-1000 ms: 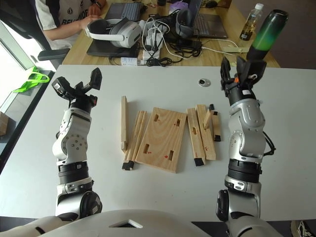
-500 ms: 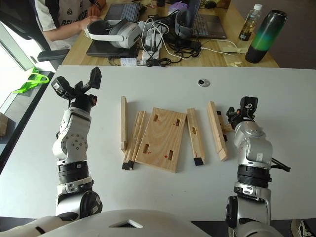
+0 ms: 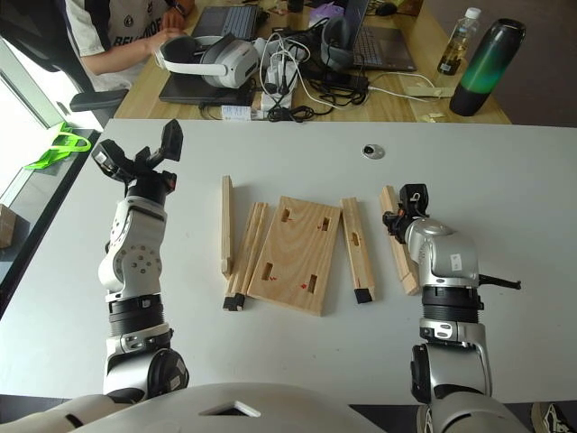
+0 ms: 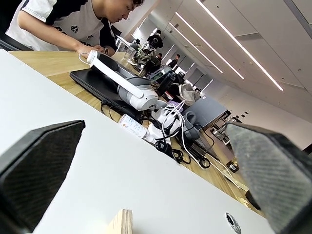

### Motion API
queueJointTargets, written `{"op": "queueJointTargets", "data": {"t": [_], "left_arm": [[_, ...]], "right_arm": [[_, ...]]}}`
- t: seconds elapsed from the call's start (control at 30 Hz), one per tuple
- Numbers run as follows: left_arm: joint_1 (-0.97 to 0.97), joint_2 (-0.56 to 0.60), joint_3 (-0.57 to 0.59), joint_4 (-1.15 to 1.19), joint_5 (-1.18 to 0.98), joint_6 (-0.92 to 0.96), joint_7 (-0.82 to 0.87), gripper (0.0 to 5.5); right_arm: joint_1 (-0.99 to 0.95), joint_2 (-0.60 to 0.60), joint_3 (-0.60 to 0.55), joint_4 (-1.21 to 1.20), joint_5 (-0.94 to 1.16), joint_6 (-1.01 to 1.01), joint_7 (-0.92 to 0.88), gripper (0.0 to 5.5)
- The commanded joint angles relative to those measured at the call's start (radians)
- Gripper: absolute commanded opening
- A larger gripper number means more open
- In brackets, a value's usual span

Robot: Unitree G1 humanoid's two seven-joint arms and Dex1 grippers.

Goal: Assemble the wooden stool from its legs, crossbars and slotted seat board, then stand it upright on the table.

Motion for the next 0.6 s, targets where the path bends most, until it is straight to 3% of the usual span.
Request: {"op": "queueJointTargets", "data": {"t": [0.03, 0.17, 0.3, 0.47, 0.6], "left_arm": [[0.006, -0.01, 0.002, -0.001, -0.011, -0.006, 0.007, 5.4], [0.003, -0.013, 0.004, 0.002, -0.012, -0.008, 0.007, 5.4], [-0.003, -0.014, 0.007, 0.012, -0.009, -0.013, 0.007, 5.4], [-0.018, -0.004, 0.015, 0.023, -0.002, -0.014, 0.021, 5.4], [-0.111, 0.015, 0.013, -0.025, -0.049, 0.072, 0.067, 5.4]], "right_arm": [[-0.014, 0.018, -0.037, 0.03, 0.026, 0.077, 0.009, 1.67], [-0.017, -0.001, -0.007, 0.037, 0.002, 0.06, 0.026, 1.13], [-0.012, -0.032, 0.066, 0.015, -0.052, -0.037, 0.049, 1.12], [-0.022, -0.038, 0.076, -0.036, -0.09, -0.165, 0.046, 1.1], [-0.081, -0.107, 0.209, -0.119, -0.208, -0.372, 0.1, 1.03]]}}
